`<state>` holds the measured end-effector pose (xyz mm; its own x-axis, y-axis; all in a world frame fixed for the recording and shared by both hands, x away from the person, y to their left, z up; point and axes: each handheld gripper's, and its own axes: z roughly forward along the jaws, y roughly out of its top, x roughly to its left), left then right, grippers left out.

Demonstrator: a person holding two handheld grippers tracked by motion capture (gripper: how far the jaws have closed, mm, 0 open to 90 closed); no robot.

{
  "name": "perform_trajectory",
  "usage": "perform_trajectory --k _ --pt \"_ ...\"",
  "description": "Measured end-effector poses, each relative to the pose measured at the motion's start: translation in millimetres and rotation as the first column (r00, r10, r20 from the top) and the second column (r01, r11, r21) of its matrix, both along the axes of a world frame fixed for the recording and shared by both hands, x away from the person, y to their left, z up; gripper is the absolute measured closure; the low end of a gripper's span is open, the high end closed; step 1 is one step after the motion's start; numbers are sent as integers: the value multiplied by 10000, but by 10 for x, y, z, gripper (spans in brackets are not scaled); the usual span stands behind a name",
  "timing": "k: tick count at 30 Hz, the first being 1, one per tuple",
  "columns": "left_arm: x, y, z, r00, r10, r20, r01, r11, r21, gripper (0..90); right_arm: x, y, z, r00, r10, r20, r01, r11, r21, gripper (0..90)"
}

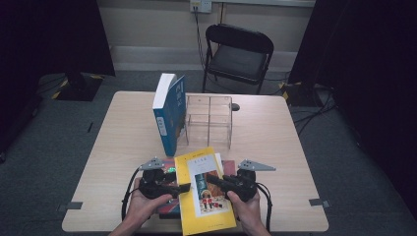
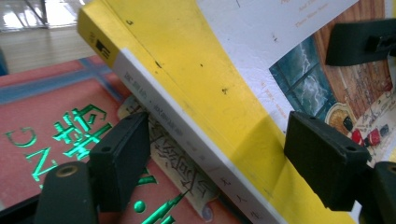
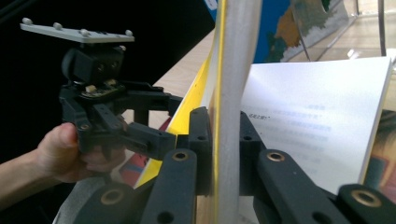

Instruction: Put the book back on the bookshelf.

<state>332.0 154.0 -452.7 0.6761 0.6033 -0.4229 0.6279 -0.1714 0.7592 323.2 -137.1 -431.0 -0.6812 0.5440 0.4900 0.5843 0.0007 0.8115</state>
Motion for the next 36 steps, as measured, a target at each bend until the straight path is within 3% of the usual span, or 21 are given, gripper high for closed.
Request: perform_trajectory --k 8,15,16,18,19,21,23,25,26,32,36 --pt "-4 -87 -13 9993 -372 -73 370 9989 -282 216 -31 15 46 9996 84 255 -83 10000 -37 823" --pt "22 -56 -13 9962 -739 -467 705 9950 -703 268 -58 32 93 9987 213 470 -210 9998 -65 823" --pt "7 -60 -12 9947 -815 -625 760 9934 -857 270 -61 35 98 9984 241 511 -239 9997 -56 823" --pt "1 -90 -55 9849 -1429 -978 1278 9809 -1467 333 -87 48 116 9972 350 665 -347 9994 -65 824" --pt "-29 -122 -45 9886 -1265 -817 1164 9861 -1188 312 -100 67 119 9964 432 727 -430 9991 -42 824" --pt "-59 -120 39 9949 -869 -510 804 9898 -1180 311 -123 84 138 9957 280 881 -267 9995 -162 824" --pt "-33 -85 92 9943 -1036 -244 993 9854 -1382 396 -105 43 158 9965 149 818 -160 9998 124 823" --pt "-38 -63 125 9937 -1120 -75 1099 9839 -1408 464 -101 24 179 9961 134 875 -140 9999 59 823" --pt "-43 -54 133 9932 -1161 -26 1148 9849 -1294 480 -105 27 180 9961 113 877 -117 9999 35 822" --pt "-84 -28 208 9911 -1292 322 1326 9799 -1489 622 -102 56 207 9950 57 1000 -20 9993 -370 809" --pt "-74 -21 293 9918 -1184 484 1247 9793 -1597 661 -63 59 250 9947 17 1027 18 9994 -337 798"
